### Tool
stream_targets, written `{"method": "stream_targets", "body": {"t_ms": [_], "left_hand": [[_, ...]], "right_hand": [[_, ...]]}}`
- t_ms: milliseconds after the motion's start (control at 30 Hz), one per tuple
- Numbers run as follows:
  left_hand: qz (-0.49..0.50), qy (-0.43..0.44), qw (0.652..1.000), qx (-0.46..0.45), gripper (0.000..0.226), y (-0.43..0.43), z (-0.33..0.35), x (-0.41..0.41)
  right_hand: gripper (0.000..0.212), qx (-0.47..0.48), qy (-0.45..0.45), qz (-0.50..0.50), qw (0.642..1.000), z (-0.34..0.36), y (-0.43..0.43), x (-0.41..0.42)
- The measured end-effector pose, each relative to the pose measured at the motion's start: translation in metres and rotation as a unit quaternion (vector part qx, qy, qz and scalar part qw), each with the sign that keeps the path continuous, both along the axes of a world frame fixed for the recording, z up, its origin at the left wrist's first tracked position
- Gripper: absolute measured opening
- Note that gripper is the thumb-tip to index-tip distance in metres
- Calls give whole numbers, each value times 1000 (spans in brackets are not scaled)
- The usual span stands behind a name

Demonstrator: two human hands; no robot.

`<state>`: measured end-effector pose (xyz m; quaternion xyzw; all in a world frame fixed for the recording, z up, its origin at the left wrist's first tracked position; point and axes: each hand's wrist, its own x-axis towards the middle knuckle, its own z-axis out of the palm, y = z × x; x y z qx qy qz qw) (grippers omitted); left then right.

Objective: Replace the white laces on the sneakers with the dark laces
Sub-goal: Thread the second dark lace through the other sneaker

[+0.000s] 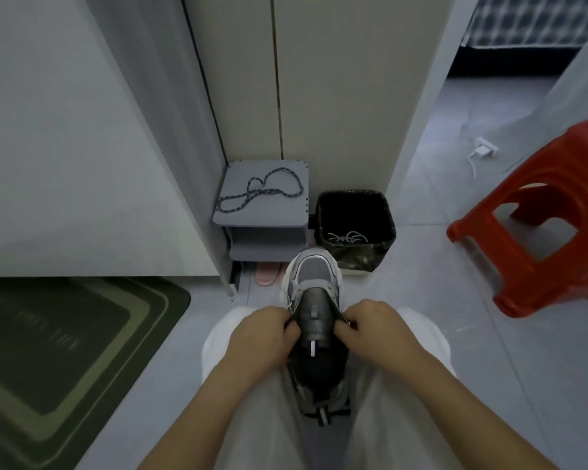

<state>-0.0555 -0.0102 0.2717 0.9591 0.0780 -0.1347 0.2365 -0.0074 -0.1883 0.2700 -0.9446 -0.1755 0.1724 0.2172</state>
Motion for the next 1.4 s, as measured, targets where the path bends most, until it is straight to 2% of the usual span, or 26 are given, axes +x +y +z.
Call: {"method": "stream_targets", "body": {"t_ms": [233, 400, 533, 600, 667, 767, 900, 1033, 1133, 1233, 1300, 1333, 1400], "left_hand": [[16, -22, 1000, 2, 37, -12, -5, -11], [-6, -5, 1000, 24, 35, -14, -3, -1], [59, -1, 997, -47, 48, 9, -7, 33], [102, -28, 991, -85, 42, 24, -10, 60], [118, -54, 988, -81, 35, 39, -16, 93], [129, -52, 987, -76, 23, 66, -34, 144], [189, -44, 979, -69, 22, 105, -66, 192], [249, -55, 965, -60, 17, 131, -88, 234], [265, -72, 960, -51, 28, 149, -102, 268], [252, -108, 958, -81, 55, 155, -104, 302], [240, -98, 960, -102, 65, 152, -102, 323], [233, -82, 964, -103, 62, 151, -103, 332], [227, -65, 969, -79, 34, 147, -100, 342]], "right_hand": [[39, 15, -15, -20, 1000, -5, -8, -10], [46, -15, -8, 10, 1000, -1, -12, -4], [52, 76, -17, -49, 996, -1, -8, 30], [43, 134, 2, -101, 986, -4, 0, 55], [29, 162, 21, -126, 978, -9, 16, 82], [25, 137, 32, -110, 984, -18, 44, 119], [31, 58, 32, -58, 996, -31, 62, 152], [31, 77, 63, -66, 993, -49, 67, 171], [30, 102, 77, -68, 989, -64, 70, 181], [34, 105, 66, -53, 991, -71, 69, 189], [33, 100, 51, -47, 993, -72, 67, 195], [31, 105, 48, -47, 992, -71, 66, 198], [31, 117, 52, -50, 990, -68, 66, 204]]}}
